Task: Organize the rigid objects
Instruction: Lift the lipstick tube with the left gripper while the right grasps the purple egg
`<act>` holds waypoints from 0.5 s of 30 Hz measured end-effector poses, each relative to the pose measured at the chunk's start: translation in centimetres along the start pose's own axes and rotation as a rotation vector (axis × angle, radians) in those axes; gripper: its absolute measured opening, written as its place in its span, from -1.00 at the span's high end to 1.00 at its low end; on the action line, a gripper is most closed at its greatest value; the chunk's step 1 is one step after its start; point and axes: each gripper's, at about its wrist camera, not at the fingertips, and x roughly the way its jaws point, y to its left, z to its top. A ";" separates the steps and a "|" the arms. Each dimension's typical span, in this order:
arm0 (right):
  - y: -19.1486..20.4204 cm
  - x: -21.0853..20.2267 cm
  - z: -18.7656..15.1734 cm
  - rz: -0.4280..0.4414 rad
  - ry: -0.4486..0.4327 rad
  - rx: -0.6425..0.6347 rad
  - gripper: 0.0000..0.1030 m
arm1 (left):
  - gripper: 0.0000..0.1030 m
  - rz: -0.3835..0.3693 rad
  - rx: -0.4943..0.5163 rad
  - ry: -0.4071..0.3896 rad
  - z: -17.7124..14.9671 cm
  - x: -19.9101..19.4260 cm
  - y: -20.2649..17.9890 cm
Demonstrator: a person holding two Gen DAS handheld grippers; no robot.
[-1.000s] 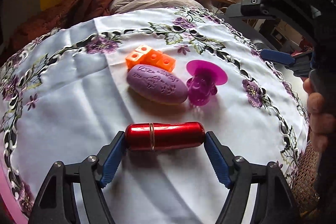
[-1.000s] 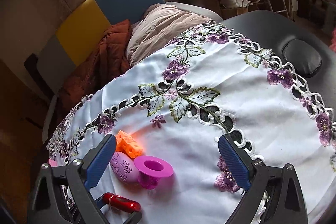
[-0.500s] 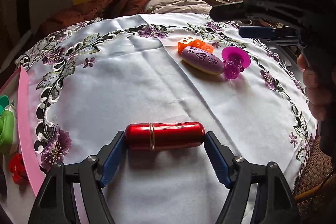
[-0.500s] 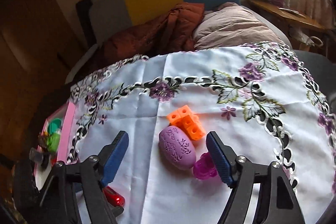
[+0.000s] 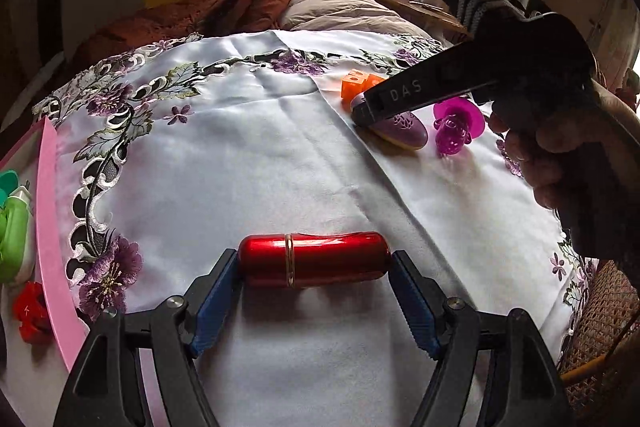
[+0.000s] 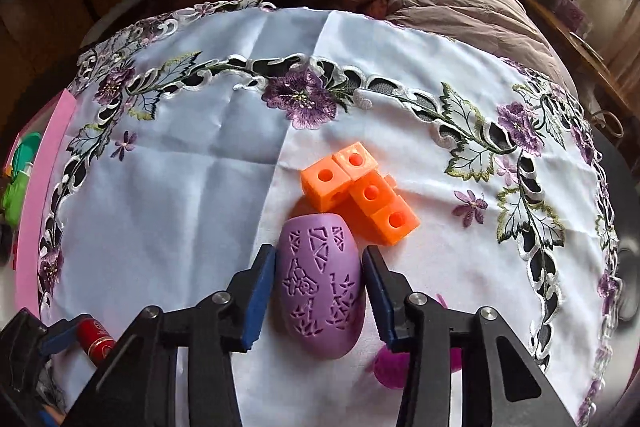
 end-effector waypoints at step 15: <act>3.4 -1.4 -3.8 0.139 -0.011 -0.005 0.14 | -0.48 0.033 -0.073 -0.015 -1.6 -3.6 1.9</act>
